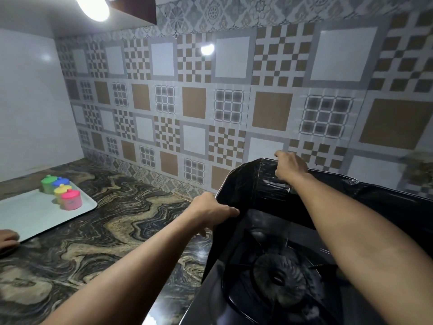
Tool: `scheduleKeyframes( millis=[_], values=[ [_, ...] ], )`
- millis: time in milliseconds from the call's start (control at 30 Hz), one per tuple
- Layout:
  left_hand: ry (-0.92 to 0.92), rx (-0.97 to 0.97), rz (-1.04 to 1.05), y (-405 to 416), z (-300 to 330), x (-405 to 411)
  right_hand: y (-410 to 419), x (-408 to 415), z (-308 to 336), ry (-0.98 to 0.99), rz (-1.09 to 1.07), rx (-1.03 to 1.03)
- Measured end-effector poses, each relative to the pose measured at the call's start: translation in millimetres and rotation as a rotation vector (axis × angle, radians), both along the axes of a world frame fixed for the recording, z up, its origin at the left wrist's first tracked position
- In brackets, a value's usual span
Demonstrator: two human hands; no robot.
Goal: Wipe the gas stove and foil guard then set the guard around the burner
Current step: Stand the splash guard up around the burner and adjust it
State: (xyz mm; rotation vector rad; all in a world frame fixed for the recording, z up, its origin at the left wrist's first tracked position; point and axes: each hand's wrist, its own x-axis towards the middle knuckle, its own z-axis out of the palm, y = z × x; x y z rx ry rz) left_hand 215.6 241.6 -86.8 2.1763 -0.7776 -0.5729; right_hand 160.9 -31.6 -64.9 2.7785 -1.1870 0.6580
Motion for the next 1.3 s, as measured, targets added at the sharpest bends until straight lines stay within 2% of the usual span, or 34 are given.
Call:
scheduleKeyframes(
  millis=[400, 600, 933, 1067, 1200, 1300],
  values=[
    [-0.009, -0.007, 0.039, 15.9, -2.2, 9.1, 12.0, -24.1, 6.6, -0.014, -0.064, -0.038],
    [0.013, -0.035, 0.007, 29.1, -2.9, 10.9, 13.5, -35.9, 9.3, -0.131, -0.021, 0.057],
    [0.126, -0.190, -0.061, 67.4, -20.1, 12.9, 106.1, -75.8, 11.9, -0.005, 0.122, 0.174],
    [0.141, -0.135, 0.030, 86.2, -49.3, 20.8, 146.0, -100.6, -0.6, 0.032, 0.126, 0.238],
    [0.139, 0.027, -0.013, 110.8, -84.8, 31.2, 184.7, -116.2, -15.3, 0.031, 0.139, 0.270],
    [0.127, 0.046, -0.009, 125.4, -92.5, 30.2, 206.1, -118.8, -21.2, 0.034, 0.145, 0.285]
  ],
)
